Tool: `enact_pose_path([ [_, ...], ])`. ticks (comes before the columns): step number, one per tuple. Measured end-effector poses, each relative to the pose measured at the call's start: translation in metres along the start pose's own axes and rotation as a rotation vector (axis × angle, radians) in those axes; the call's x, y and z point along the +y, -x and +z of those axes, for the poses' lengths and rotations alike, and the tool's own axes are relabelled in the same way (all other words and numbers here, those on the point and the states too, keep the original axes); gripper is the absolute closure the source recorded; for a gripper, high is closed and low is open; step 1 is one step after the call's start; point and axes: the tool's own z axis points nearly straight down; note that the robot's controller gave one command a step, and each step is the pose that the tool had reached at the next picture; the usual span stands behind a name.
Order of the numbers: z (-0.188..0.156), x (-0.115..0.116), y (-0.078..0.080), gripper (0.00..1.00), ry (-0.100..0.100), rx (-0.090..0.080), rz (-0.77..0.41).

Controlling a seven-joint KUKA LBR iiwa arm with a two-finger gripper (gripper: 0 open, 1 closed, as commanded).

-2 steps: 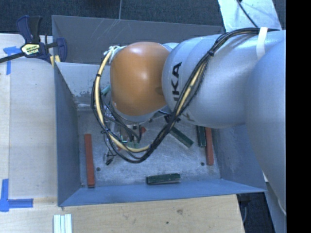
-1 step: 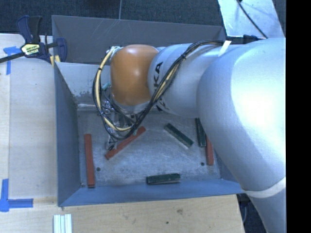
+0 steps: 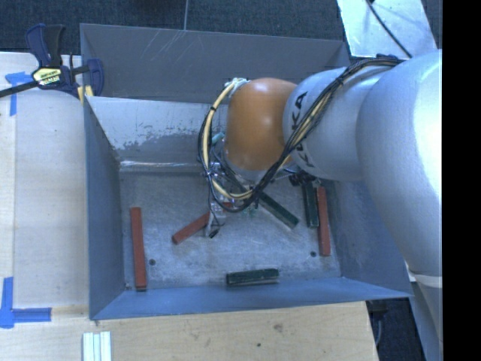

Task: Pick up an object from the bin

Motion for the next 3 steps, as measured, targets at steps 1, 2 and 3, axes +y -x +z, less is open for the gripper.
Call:
enact_pose_path([
  [1,-0.001,0.005,0.001,1.00,0.005,-0.003,-0.006],
  [2,0.000,-0.038,0.001,1.00,0.004,-0.005,-0.234],
  [3,-0.153,-0.055,0.030,1.00,0.003,-0.014,-0.204],
])
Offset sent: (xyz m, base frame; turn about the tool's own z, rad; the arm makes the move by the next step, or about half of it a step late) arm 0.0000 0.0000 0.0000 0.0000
